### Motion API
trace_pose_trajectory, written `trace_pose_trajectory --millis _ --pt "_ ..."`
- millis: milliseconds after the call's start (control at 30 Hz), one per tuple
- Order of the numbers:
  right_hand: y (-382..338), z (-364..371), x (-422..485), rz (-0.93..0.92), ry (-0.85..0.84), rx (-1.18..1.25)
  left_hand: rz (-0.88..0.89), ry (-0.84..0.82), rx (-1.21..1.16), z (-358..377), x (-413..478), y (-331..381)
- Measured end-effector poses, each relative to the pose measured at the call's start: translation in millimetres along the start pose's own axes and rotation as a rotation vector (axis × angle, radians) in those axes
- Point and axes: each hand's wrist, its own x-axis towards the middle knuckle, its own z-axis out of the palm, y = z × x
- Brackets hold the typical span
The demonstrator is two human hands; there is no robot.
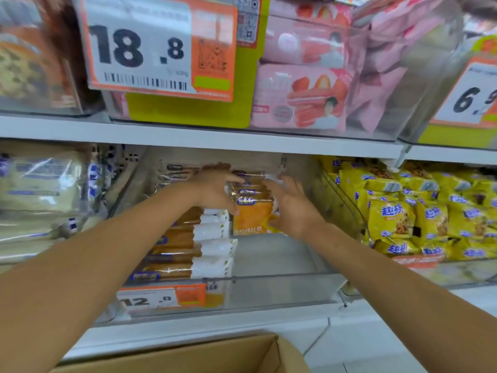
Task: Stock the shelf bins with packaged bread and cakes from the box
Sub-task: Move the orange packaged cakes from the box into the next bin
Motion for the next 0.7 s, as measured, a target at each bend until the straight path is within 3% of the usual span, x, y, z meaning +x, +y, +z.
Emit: trace_pose_trajectory --millis 200,367,500,700 --pt "12 11 6 -0.055 -0.071 0.033 0.091 0.021 -0.194 8 0 -15" --pt "14 10 7 -0.045 -0.077 -0.005 0.063 0.098 -0.029 15 2 -19" --pt "7 -8 -3 0.028 -0.128 -0.027 0.063 0.131 -0.206 12 -13 -15" --pt "-46 -25 -42 -0.032 0.139 0.220 0.010 0.385 -0.325 8 -87 7"
